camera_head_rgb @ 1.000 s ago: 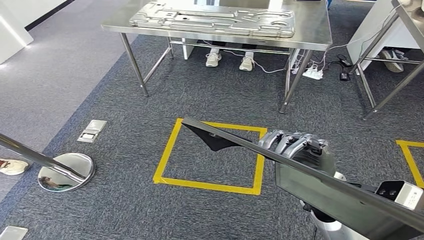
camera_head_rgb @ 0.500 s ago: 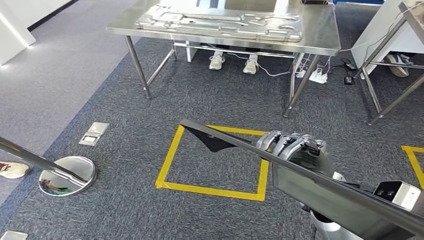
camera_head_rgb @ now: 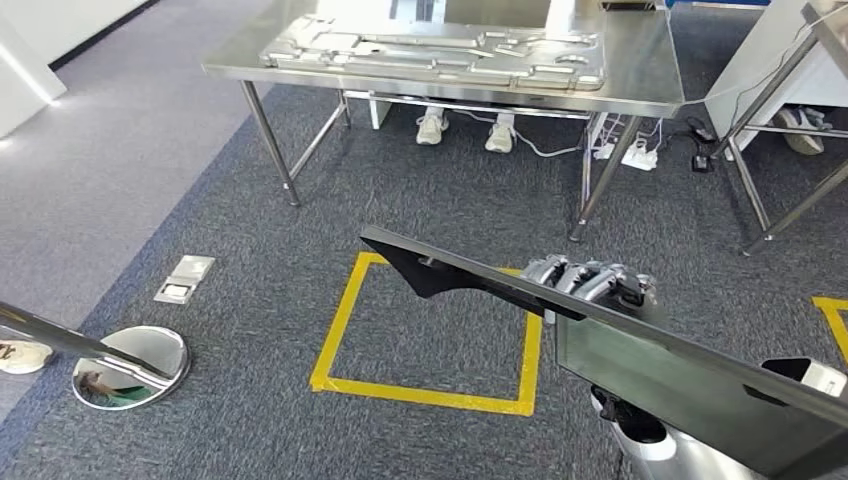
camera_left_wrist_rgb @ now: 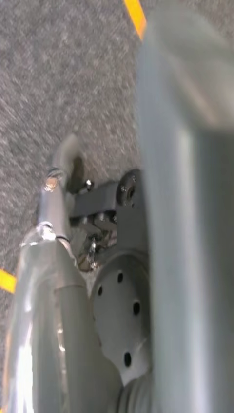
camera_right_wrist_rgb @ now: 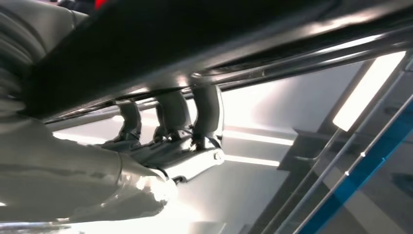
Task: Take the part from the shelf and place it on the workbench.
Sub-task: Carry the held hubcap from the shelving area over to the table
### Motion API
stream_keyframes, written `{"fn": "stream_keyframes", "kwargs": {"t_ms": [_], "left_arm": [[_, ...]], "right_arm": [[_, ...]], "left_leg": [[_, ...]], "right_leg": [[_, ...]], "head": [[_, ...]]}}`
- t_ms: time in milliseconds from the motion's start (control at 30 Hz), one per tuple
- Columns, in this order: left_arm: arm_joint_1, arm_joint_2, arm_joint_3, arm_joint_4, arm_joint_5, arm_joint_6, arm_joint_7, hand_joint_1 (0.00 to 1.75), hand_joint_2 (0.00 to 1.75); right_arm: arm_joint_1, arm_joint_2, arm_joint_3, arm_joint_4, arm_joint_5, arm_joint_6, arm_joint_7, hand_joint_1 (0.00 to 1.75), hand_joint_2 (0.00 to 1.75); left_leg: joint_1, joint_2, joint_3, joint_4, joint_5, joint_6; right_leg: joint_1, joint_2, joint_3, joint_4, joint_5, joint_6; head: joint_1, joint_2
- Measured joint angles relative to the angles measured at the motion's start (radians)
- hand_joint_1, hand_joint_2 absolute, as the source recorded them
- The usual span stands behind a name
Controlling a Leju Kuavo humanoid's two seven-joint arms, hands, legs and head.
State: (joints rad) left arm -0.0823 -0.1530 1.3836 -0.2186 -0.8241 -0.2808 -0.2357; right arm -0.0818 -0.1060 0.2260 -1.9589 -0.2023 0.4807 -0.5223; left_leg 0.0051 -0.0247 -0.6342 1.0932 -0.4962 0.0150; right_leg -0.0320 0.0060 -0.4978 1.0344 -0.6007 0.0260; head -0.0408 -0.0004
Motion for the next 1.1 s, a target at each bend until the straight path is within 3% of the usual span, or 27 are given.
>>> {"fn": "stream_keyframes", "kwargs": {"t_ms": [100,167,267,300,333,400,433,500,600,667,767,800,833,867,933,967,1000,1100], "left_arm": [[0.0,0.0,0.0,0.0,0.001,0.001,0.0,0.0,1.75],[-0.001,0.0,0.0,0.0,0.001,0.001,-0.001,0.0,1.75],[-0.002,0.0,0.0,0.0,0.001,0.001,-0.001,0.0,1.75],[-0.002,0.0,0.0,0.0,0.001,0.001,-0.001,0.0,1.75],[-0.002,0.0,0.0,0.0,0.003,0.002,-0.001,0.0,1.75],[-0.001,0.0,0.0,0.0,0.006,0.003,-0.001,0.0,1.75],[-0.002,0.0,0.0,0.0,0.008,0.003,-0.001,0.0,1.75],[-0.003,-0.001,0.0,0.0,0.01,0.004,0.0,0.0,1.75],[-0.002,-0.001,0.0,0.0,0.01,0.005,0.001,0.0,1.75],[-0.005,-0.001,0.0,0.0,0.01,0.006,0.0,0.0,1.75],[-0.006,-0.001,0.0,0.0,0.011,0.006,0.0,0.0,1.75],[-0.004,-0.001,0.0,0.0,0.011,0.007,0.001,0.0,1.75],[-0.002,-0.001,0.0,0.0,0.011,0.007,0.001,0.0,1.75],[-0.001,-0.001,0.0,0.0,0.011,0.007,0.001,0.0,1.75],[0.001,0.0,0.0,0.0,0.01,0.007,0.002,0.0,1.75],[0.001,0.0,0.0,0.0,0.01,0.007,0.002,0.0,1.75],[0.002,0.0,0.0,0.0,0.01,0.007,0.002,0.0,1.75],[0.003,0.0,0.001,0.0,0.009,0.008,0.002,0.0,1.75]], "right_arm": [[-0.001,0.002,0.002,0.0,-0.01,0.002,0.005,1.75,1.75],[-0.004,0.002,0.003,0.0,-0.013,0.003,0.007,1.75,1.75],[-0.002,0.002,0.004,0.002,-0.006,-0.002,0.01,1.75,1.75],[0.0,0.002,0.005,0.003,0.0,-0.006,0.012,1.75,1.75],[0.001,0.002,0.005,0.005,0.005,-0.01,0.014,1.75,1.75],[0.002,0.002,0.005,0.007,0.011,-0.014,0.017,1.75,1.75],[0.003,0.002,0.005,0.009,0.011,-0.015,0.017,1.75,1.75],[0.004,0.001,0.004,0.01,0.01,-0.017,0.017,1.75,1.75],[0.009,0.0,0.002,0.008,0.009,-0.019,0.016,1.75,1.75],[0.008,0.0,0.002,0.007,0.008,-0.019,0.015,1.75,1.75],[0.01,0.0,0.002,0.008,0.008,-0.019,0.014,1.75,1.75],[0.011,0.0,0.002,0.008,0.007,-0.019,0.014,1.75,1.75],[0.012,0.0,0.002,0.008,0.007,-0.019,0.014,1.75,1.75],[0.012,0.0,0.002,0.008,0.007,-0.019,0.014,1.75,1.75],[0.012,0.0,0.002,0.009,0.007,-0.019,0.014,1.75,1.75],[0.011,0.0,0.002,0.009,0.007,-0.019,0.014,1.75,1.75],[0.011,0.0,0.002,0.01,0.007,-0.019,0.013,1.75,1.75],[0.011,0.0,0.002,0.01,0.01,-0.019,0.01,1.75,1.75]], "left_leg": [[-0.002,0.009,0.023,-0.034,-0.021,0.023],[0.003,0.015,0.047,-0.05,-0.027,0.033],[0.001,0.023,0.071,-0.053,-0.045,0.042],[0.0,0.024,0.08,-0.053,-0.052,0.042],[-0.001,0.025,0.091,-0.053,-0.061,0.04],[-0.001,0.026,0.118,-0.054,-0.079,0.035],[-0.001,0.026,0.128,-0.054,-0.087,0.032],[0.0,0.027,0.137,-0.055,-0.1,0.02],[-0.001,0.03,0.148,-0.044,-0.108,0.002],[0.0,0.03,0.131,0.007,-0.128,-0.008],[0.007,0.03,0.021,0.174,-0.194,-0.024],[0.008,0.03,-0.012,0.208,-0.199,-0.026],[0.009,0.03,-0.03,0.21,-0.185,-0.027],[0.009,0.03,-0.032,0.177,-0.149,-0.026],[0.006,0.029,-0.012,0.068,-0.057,-0.019],[0.002,0.028,-0.004,0.025,-0.036,-0.014],[-0.001,0.027,-0.001,0.001,-0.02,-0.008],[-0.004,0.025,0.009,-0.014,-0.019,0.012]], "right_leg": [[-0.001,0.004,-0.001,0.007,0.005,0.019],[0.0,0.001,-0.025,0.063,-0.017,0.022],[0.003,0.0,-0.135,0.234,-0.076,0.02],[0.004,-0.001,-0.163,0.261,-0.073,0.02],[0.004,-0.001,-0.175,0.253,-0.048,0.019],[0.007,-0.003,-0.155,0.151,0.045,0.014],[0.011,-0.008,-0.143,0.1,0.076,0.01],[0.02,-0.016,-0.134,0.041,0.092,-0.001],[0.018,-0.015,-0.121,0.023,0.085,-0.018],[0.011,-0.013,-0.101,0.018,0.077,-0.028],[0.008,-0.009,-0.082,0.016,0.059,-0.034],[0.008,-0.006,-0.075,0.016,0.052,-0.033],[0.008,-0.003,-0.065,0.016,0.044,-0.032],[0.008,-0.002,-0.053,0.016,0.035,-0.03],[0.008,-0.001,-0.025,0.015,0.016,-0.025],[0.008,0.0,-0.017,0.014,0.009,-0.02],[0.009,0.001,-0.011,0.013,0.002,-0.014],[0.01,0.004,0.001,0.021,-0.004,0.005]], "head": [[-0.001,0.0],[0.0,0.0],[0.001,0.0],[0.001,0.0],[0.001,0.0],[0.001,0.0],[0.001,0.0],[0.003,0.0],[0.006,0.0],[0.004,0.0],[0.001,0.0],[0.001,0.0],[0.001,0.0],[0.001,0.0],[0.001,0.0],[0.001,0.0],[0.001,0.0],[0.001,0.0]]}}
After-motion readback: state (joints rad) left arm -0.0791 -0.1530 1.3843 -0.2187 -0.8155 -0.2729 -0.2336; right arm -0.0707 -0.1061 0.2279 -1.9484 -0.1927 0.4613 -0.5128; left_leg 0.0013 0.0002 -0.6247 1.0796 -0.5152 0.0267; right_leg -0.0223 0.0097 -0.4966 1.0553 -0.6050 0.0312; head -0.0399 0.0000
